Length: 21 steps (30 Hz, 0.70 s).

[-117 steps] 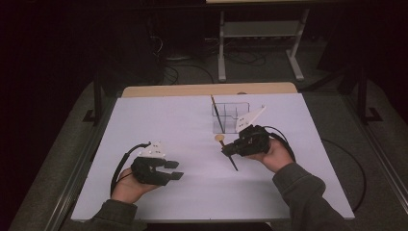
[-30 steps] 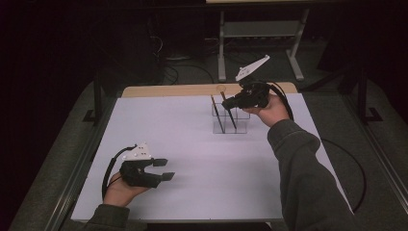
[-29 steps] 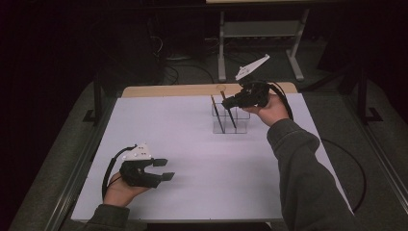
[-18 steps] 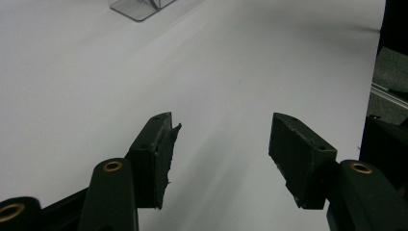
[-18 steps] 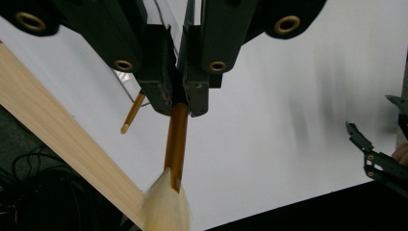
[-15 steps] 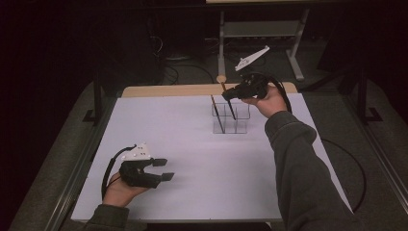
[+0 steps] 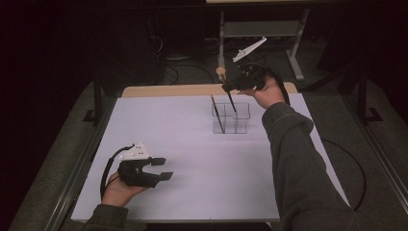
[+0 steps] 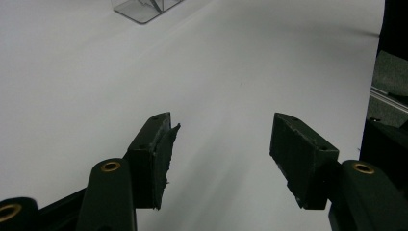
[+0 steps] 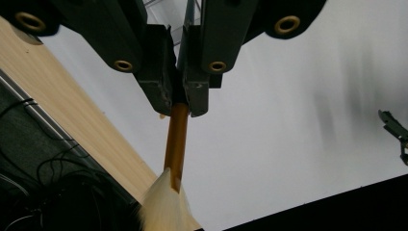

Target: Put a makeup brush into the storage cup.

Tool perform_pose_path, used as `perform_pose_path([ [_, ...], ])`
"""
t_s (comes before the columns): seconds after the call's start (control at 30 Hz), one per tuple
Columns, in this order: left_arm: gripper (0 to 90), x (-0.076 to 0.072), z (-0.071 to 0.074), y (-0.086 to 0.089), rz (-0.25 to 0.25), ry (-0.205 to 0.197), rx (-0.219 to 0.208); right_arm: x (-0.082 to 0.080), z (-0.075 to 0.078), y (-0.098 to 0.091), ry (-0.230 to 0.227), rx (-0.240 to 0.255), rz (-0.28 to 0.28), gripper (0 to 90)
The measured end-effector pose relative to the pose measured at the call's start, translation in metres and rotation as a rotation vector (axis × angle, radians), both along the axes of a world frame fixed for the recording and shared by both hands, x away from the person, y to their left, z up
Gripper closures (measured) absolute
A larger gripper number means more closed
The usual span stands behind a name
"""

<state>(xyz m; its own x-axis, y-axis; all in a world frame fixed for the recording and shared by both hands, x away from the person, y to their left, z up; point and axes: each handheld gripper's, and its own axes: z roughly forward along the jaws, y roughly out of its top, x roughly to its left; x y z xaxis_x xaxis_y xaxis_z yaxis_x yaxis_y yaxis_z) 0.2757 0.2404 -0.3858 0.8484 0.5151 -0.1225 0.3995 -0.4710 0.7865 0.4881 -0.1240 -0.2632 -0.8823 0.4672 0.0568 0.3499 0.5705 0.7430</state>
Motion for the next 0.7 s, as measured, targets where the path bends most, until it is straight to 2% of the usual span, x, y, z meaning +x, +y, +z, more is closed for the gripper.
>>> perform_pose_path([
  [0.07,40.2,0.0,0.0,0.0,-0.001,-0.002,0.002,0.003,0.001,-0.001,-0.014,-0.003,0.0,82.9],
  [0.1,39.8,0.0,0.0,0.0,0.003,-0.007,0.005,0.003,0.002,-0.002,-0.001,0.006,-0.013,82.9],
  [0.23,39.5,-0.001,0.0,0.001,0.012,-0.003,-0.007,0.006,0.006,-0.002,-0.012,-0.005,-0.02,82.9],
  [0.27,39.5,-0.001,0.0,0.001,0.012,-0.004,-0.006,0.005,0.008,-0.001,0.004,0.005,-0.035,82.9],
  [0.3,39.4,-0.001,0.0,0.001,0.013,-0.004,-0.005,0.007,0.008,-0.002,-0.015,0.003,-0.027,82.9],
  [0.33,39.3,-0.001,0.0,0.001,0.014,-0.004,-0.006,0.006,0.01,-0.002,0.001,0.013,-0.042,82.9],
  [0.37,39.2,-0.001,0.0,0.001,0.012,-0.005,-0.006,0.008,0.01,-0.003,-0.02,0.01,-0.033,82.9],
  [0.43,39.3,-0.001,0.0,0.0,0.01,-0.003,-0.007,0.011,0.009,-0.004,-0.032,0.009,-0.034,82.9],
  [0.47,39.2,-0.001,0.0,0.0,0.007,0.0,-0.007,0.01,0.009,-0.003,-0.007,0.017,-0.052,82.9],
  [0.5,39.3,0.0,0.0,0.001,-0.004,0.0,-0.003,0.01,0.008,-0.003,-0.002,0.018,-0.055,82.9],
  [0.57,39.4,0.0,0.0,0.0,-0.007,0.003,-0.005,0.013,0.004,-0.004,-0.005,0.011,-0.055,82.9],
  [0.6,39.4,0.0,0.0,0.0,-0.008,0.001,-0.007,0.015,0.002,-0.005,-0.022,0.004,-0.046,82.9],
  [0.63,39.4,0.0,0.0,0.0,-0.008,0.003,-0.002,0.014,0.003,-0.004,0.002,0.01,-0.064,82.9],
  [0.7,39.1,0.0,0.0,0.0,-0.009,0.006,0.0,0.015,0.001,-0.003,0.008,0.018,-0.066,82.9],
])
